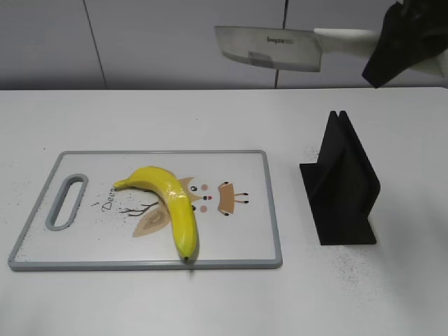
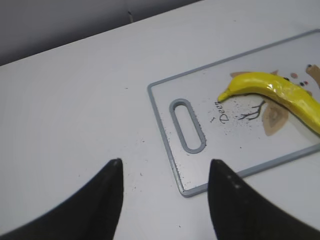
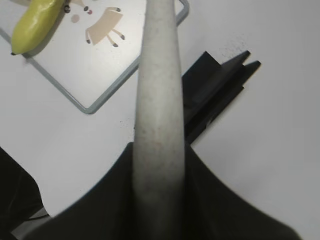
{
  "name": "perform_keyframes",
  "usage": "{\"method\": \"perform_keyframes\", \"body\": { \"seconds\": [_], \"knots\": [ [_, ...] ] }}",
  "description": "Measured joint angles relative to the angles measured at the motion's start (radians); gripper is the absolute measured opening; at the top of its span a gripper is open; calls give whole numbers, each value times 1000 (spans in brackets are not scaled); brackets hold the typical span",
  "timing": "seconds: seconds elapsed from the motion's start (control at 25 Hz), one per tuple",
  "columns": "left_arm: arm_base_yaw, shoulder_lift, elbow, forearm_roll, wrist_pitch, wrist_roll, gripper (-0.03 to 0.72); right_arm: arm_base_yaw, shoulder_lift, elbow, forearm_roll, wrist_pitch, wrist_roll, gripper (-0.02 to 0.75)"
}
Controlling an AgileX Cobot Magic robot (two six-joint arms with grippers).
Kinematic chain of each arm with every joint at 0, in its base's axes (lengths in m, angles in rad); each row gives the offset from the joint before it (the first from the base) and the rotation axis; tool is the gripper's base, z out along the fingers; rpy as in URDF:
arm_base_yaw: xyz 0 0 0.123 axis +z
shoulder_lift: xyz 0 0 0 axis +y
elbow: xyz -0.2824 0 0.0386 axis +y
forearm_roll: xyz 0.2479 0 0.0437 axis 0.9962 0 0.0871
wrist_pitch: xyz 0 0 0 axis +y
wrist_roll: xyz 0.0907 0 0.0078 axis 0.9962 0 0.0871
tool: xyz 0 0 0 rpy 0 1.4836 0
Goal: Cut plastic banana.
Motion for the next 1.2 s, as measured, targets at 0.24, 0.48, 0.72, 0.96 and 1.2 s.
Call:
{"method": "perform_keyframes", "body": {
  "seconds": [0.24, 0.48, 0.72, 0.96, 1.2],
  "knots": [
    [0, 318, -155, -186, 85, 434, 508, 0, 11, -2, 126, 0, -344, 165],
    [0, 629, -346, -406, 242, 724, 508, 4, 62, -2, 214, -2, -634, 165],
    [0, 803, -482, -535, 298, 966, 508, 4, 149, -4, 251, -3, -769, 165],
    [-95, 928, -572, -545, 305, 1043, 508, 29, 241, -34, 256, -5, -818, 165],
    [-209, 1019, -602, -417, 284, 1046, 508, 91, 298, -105, 265, -6, -832, 165]
  ]
}}
